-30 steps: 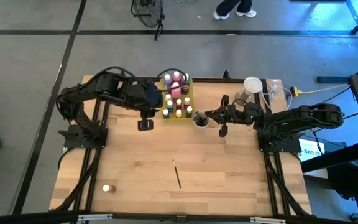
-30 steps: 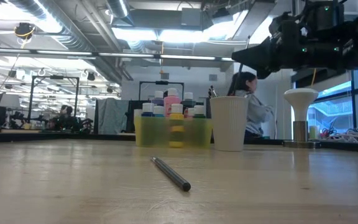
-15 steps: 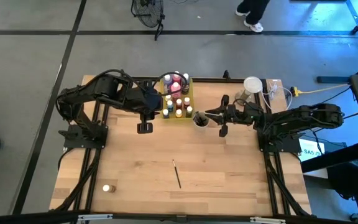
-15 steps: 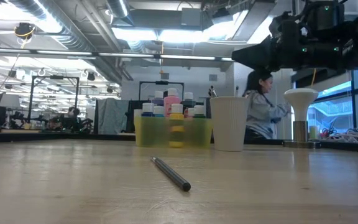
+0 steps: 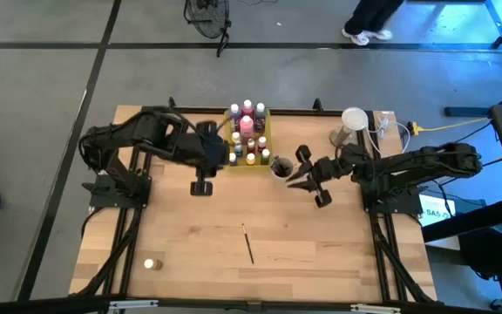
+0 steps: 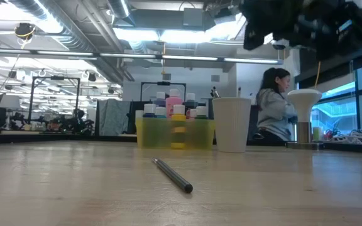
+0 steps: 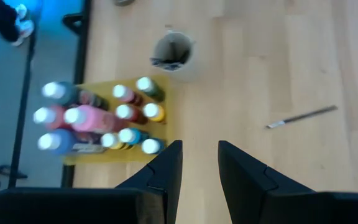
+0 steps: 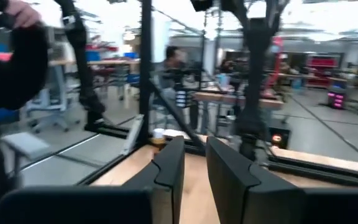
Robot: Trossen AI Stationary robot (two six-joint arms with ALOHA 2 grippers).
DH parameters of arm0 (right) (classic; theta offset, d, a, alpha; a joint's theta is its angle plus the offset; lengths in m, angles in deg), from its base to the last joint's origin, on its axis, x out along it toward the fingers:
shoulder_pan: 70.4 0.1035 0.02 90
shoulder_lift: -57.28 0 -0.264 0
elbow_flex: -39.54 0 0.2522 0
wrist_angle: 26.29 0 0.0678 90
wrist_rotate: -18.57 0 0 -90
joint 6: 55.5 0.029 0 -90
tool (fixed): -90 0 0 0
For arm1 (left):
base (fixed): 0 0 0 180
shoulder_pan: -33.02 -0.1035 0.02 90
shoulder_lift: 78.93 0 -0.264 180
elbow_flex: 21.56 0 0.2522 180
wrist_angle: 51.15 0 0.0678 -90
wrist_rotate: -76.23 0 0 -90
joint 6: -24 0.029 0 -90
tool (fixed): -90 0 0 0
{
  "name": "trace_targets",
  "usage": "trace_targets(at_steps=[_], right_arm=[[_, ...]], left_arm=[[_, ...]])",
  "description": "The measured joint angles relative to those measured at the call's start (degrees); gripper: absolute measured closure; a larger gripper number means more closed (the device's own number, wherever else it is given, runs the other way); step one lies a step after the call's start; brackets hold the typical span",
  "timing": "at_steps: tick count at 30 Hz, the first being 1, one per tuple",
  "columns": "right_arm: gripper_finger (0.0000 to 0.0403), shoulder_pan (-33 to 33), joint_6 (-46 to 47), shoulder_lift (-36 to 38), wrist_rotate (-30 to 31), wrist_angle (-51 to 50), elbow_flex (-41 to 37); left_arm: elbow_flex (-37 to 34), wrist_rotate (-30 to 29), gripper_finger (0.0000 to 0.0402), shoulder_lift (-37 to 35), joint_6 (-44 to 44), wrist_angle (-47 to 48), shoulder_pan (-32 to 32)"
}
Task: Pick & Place Paint Supplies
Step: Put the small brown paint bottle into the yellow bin
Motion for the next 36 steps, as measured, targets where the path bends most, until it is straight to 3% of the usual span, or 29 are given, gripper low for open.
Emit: trace_targets(at_steps=[7,11,24,30,36], right_arm=[[0.0331,5.9,-2.7,0.0,-0.5,-5.2,3.5],[0.0331,7.4,-2.7,0.0,-0.4,-6.0,3.5],[0.0331,8.2,-2.3,0.0,-0.2,-6.7,3.5],[0.0331,9.8,-2.3,0.0,-0.2,-7.1,3.5],[0.0331,12.8,-1.2,0.0,1.9,-7.1,3.5]], left_arm=[[-2.3,5.1,0.0304,1.4,3.1,-0.1,6.5],[-7.5,7.4,0.0304,0.7,-1.0,0.0,11.0],[-24.2,2.2,0.0304,0.4,-23.9,-0.5,23.8],[-25.0,0.9,0.0299,0.4,-35.4,0.0,28.1],[-25.0,-2.9,0.0269,0.4,-39.8,-3.6,34.4]])
